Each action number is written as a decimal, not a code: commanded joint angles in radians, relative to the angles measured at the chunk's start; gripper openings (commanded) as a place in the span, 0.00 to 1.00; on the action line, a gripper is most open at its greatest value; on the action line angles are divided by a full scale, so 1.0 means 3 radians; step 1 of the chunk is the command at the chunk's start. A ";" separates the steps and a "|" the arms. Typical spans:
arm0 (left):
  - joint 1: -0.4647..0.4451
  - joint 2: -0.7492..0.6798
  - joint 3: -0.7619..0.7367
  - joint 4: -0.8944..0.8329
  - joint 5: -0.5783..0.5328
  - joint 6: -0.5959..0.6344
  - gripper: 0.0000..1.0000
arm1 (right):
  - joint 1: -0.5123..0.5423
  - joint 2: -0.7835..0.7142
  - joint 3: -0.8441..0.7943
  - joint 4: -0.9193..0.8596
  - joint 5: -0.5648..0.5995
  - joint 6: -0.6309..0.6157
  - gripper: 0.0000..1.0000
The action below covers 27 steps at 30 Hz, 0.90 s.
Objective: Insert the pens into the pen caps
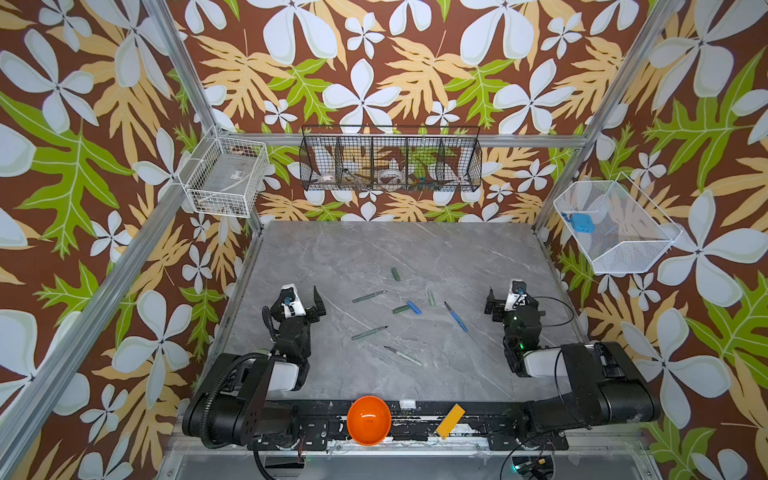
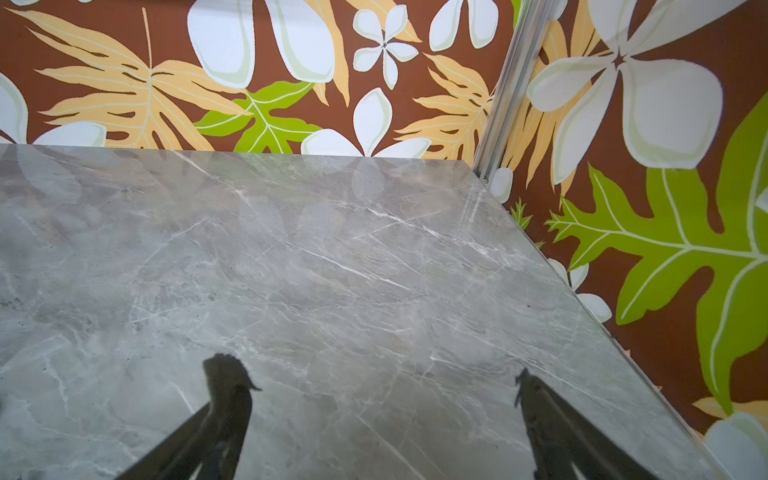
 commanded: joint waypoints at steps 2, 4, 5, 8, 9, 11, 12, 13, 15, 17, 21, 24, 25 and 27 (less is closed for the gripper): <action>0.0004 0.0006 0.0013 0.0047 -0.0020 -0.0009 1.00 | 0.0002 -0.0004 0.0016 0.0026 -0.0016 0.0005 1.00; 0.0005 0.0006 0.0018 0.0031 -0.0013 -0.0011 1.00 | 0.0003 -0.0004 0.0016 0.0028 -0.0015 0.0004 0.99; 0.0005 0.0005 0.0023 0.0025 -0.0010 -0.0008 1.00 | 0.0000 -0.0001 0.0016 0.0022 -0.0014 0.0000 1.00; 0.0059 -0.0004 0.0053 -0.0051 0.0104 -0.0031 1.00 | 0.0001 0.0001 0.0012 0.0029 -0.0012 -0.0003 1.00; 0.0063 -0.0005 0.0043 -0.0037 0.0105 -0.0033 1.00 | 0.0005 0.0003 0.0016 0.0022 -0.0014 0.0004 0.99; 0.0061 -0.0001 0.0039 -0.0023 0.0095 -0.0028 1.00 | 0.0005 0.0001 0.0017 0.0025 -0.0016 0.0005 0.99; 0.0061 -0.0004 0.0039 -0.0025 0.0096 -0.0028 1.00 | 0.0004 0.0001 0.0021 0.0021 -0.0014 0.0002 1.00; 0.0061 -0.0004 0.0039 -0.0026 0.0097 -0.0028 1.00 | -0.0004 0.0001 0.0021 0.0020 -0.0015 0.0004 1.00; 0.0061 -0.0005 0.0039 -0.0026 0.0099 -0.0028 1.00 | -0.0005 0.0001 0.0021 0.0020 -0.0020 0.0004 0.99; 0.0061 -0.0004 0.0039 -0.0020 0.0092 -0.0028 1.00 | -0.0005 0.0010 0.0021 0.0022 -0.0019 0.0004 0.99; 0.0060 0.0001 0.0048 -0.0039 0.0105 -0.0028 1.00 | -0.0031 0.0012 0.0044 -0.0009 -0.0095 0.0005 1.00; 0.0061 0.0002 0.0059 -0.0059 0.0118 -0.0028 1.00 | -0.0031 0.0009 0.0042 -0.0014 -0.0095 0.0008 0.99; 0.0061 0.0001 0.0059 -0.0057 0.0115 -0.0031 1.00 | -0.0031 0.0010 0.0042 -0.0013 -0.0096 0.0009 1.00; 0.0061 0.0001 0.0059 -0.0060 0.0119 -0.0028 1.00 | -0.0033 0.0007 0.0042 -0.0014 -0.0099 0.0009 1.00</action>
